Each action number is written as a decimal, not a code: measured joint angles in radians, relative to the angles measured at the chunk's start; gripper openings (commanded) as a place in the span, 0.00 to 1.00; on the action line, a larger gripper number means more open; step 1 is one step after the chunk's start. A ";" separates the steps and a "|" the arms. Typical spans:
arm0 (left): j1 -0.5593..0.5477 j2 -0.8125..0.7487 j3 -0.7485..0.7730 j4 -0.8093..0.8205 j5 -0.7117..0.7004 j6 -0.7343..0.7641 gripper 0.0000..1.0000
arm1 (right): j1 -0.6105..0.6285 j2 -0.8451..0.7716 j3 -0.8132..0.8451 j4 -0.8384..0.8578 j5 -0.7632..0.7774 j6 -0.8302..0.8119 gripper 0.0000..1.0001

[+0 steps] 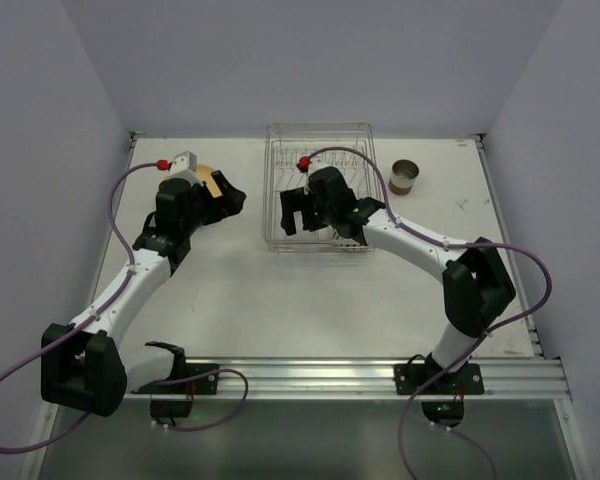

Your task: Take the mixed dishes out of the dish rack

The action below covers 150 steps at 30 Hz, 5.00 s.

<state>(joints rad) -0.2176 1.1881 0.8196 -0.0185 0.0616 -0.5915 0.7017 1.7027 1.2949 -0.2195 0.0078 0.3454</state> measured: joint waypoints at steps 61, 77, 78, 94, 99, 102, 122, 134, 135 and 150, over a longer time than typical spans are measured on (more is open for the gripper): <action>-0.001 -0.006 0.000 -0.002 -0.006 0.002 1.00 | 0.058 0.142 0.121 -0.154 0.241 0.024 0.97; -0.001 -0.006 0.000 -0.002 -0.007 0.002 1.00 | 0.058 0.150 0.135 -0.173 0.239 0.031 0.42; -0.001 -0.006 0.000 -0.002 -0.007 0.002 1.00 | 0.058 0.151 0.136 -0.174 0.239 0.031 0.42; -0.002 -0.006 0.000 -0.002 -0.007 0.002 1.00 | 0.060 0.157 0.149 -0.187 0.288 0.032 0.38; -0.003 -0.006 0.000 -0.002 -0.006 0.002 1.00 | 0.052 0.157 0.149 -0.187 0.308 0.032 0.36; -0.005 -0.005 0.000 0.001 0.002 0.002 1.00 | 0.040 0.155 0.149 -0.187 0.304 0.033 0.36; -0.008 -0.021 0.009 0.020 0.056 0.055 1.00 | -0.090 -0.124 0.110 -0.139 0.135 0.036 0.35; -0.013 -0.108 -0.093 0.310 0.383 0.059 1.00 | -0.092 -0.393 -0.090 0.040 -0.151 0.040 0.33; -0.013 -0.108 -0.104 0.338 0.428 0.047 1.00 | -0.092 -0.416 -0.111 0.056 -0.174 0.040 0.33; -0.014 -0.064 -0.164 0.908 0.871 -0.321 0.94 | -0.092 -0.671 -0.293 0.243 -0.354 0.035 0.33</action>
<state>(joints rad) -0.2317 1.1244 0.6552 0.8898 0.9329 -0.9127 0.6102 1.0317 1.0023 0.0238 -0.3462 0.3809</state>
